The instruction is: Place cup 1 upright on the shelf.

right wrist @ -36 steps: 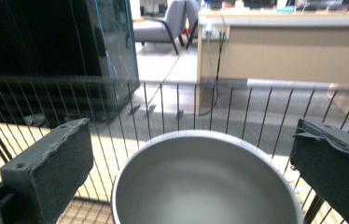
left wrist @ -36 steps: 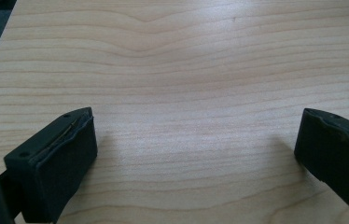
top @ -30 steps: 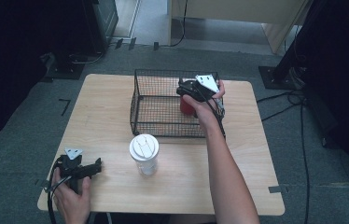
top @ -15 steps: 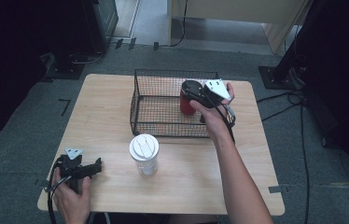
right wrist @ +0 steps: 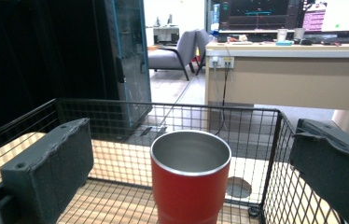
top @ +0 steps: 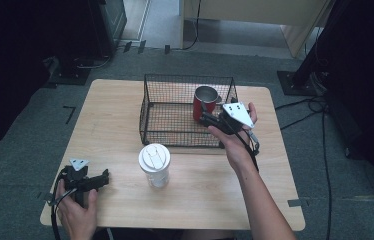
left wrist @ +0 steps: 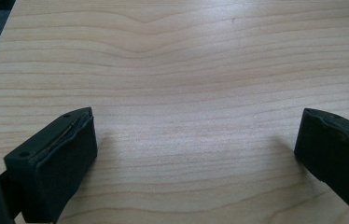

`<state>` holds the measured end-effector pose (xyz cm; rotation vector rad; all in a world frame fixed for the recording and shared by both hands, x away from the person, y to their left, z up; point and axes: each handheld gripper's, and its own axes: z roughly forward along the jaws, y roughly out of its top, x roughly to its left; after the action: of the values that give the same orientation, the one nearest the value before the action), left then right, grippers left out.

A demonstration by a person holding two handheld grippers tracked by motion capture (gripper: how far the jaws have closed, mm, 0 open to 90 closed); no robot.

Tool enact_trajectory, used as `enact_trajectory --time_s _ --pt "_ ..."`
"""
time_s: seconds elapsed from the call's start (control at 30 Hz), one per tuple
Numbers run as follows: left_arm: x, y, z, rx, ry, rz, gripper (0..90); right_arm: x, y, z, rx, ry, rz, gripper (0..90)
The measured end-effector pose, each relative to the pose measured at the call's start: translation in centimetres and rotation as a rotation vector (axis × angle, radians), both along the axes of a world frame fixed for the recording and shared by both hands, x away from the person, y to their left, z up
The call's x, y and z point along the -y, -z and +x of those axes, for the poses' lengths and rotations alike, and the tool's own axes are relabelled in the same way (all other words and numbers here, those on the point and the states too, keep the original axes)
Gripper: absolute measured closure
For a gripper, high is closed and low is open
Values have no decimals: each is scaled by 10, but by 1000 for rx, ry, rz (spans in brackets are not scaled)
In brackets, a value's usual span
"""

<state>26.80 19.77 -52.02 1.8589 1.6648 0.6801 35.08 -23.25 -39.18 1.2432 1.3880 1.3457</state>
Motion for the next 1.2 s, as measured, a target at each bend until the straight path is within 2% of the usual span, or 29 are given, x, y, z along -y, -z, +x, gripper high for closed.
enact_trajectory --time_s 0.47,0.8,1.0,1.2 --pt "0 0 0 0 -1 -1 0 -12 7 -39 21 -60 -36 0" --pt "0 0 0 0 -2 -1 0 -19 10 -62 10 -110 -25 0" --pt "0 0 0 1 -2 -2 0 -22 15 -73 12 -124 -50 0" --pt "0 0 0 2 -2 -1 0 -22 25 -80 -10 -136 -37 0"
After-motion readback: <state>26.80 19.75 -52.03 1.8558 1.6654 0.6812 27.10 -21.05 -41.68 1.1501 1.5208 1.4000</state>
